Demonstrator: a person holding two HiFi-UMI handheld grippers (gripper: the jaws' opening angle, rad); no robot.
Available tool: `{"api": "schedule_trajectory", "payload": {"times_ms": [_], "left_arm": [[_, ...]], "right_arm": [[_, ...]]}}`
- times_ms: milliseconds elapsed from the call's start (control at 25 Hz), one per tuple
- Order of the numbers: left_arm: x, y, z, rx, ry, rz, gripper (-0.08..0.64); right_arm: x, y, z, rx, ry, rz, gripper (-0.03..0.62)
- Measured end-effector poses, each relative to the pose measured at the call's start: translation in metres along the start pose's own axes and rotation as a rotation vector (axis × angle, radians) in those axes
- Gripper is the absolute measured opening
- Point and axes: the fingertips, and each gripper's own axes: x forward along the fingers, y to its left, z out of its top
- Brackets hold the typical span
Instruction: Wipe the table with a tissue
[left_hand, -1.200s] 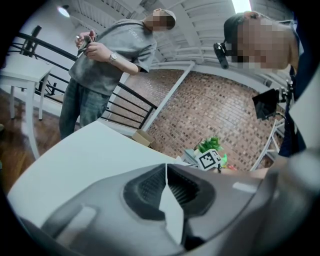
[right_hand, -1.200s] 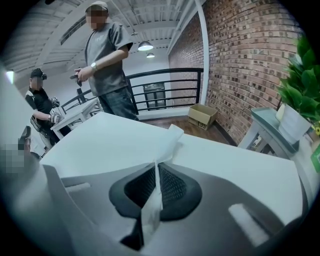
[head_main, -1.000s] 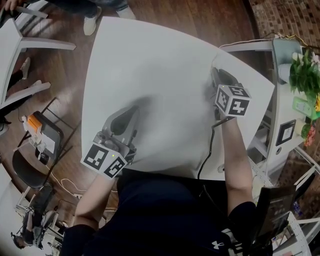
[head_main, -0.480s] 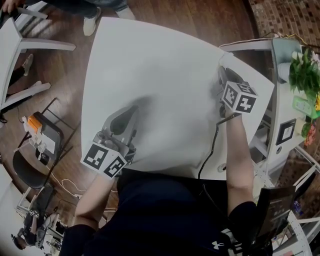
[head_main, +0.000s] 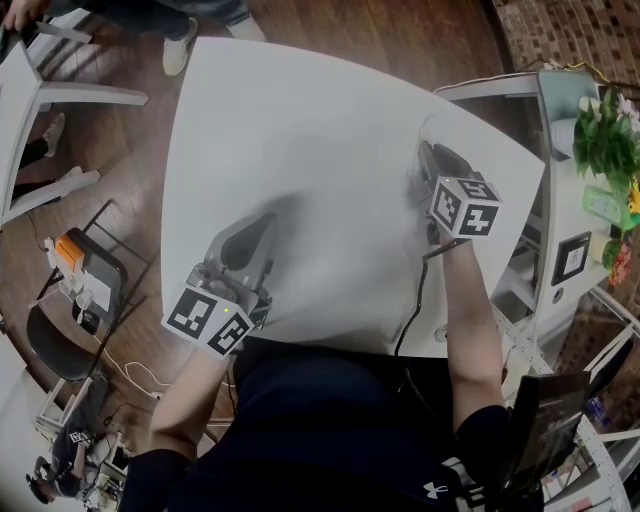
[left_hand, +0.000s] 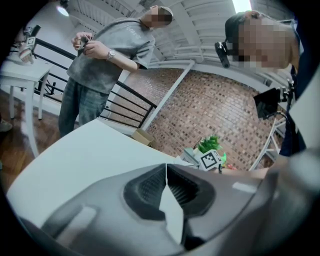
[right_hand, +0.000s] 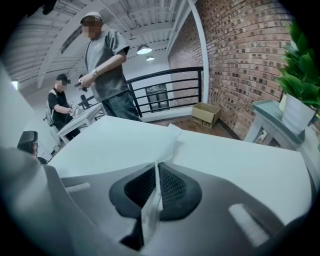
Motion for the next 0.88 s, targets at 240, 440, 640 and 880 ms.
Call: {"api": "schedule_trajectory", "payload": {"times_ms": [240, 440, 640, 880], "left_arm": [[0.0, -0.003, 0.002, 0.007, 0.003, -0.007, 0.006], [0.002, -0.008, 0.002, 0.014, 0.007, -0.016, 0.006], [0.0, -0.01, 0.003, 0.018, 0.007, -0.014, 0.006], [0.003, -0.011, 0.002, 0.021, 0.011, -0.024, 0.005]], "right_arm": [[0.005, 0.042, -0.01, -0.057, 0.038, 0.097, 0.012], [0.013, 0.045, -0.004, -0.075, 0.05, 0.107, 0.014], [0.012, 0.014, 0.004, -0.051, 0.06, 0.041, 0.012], [0.0, -0.019, 0.0, 0.018, 0.056, -0.016, 0.012]]}}
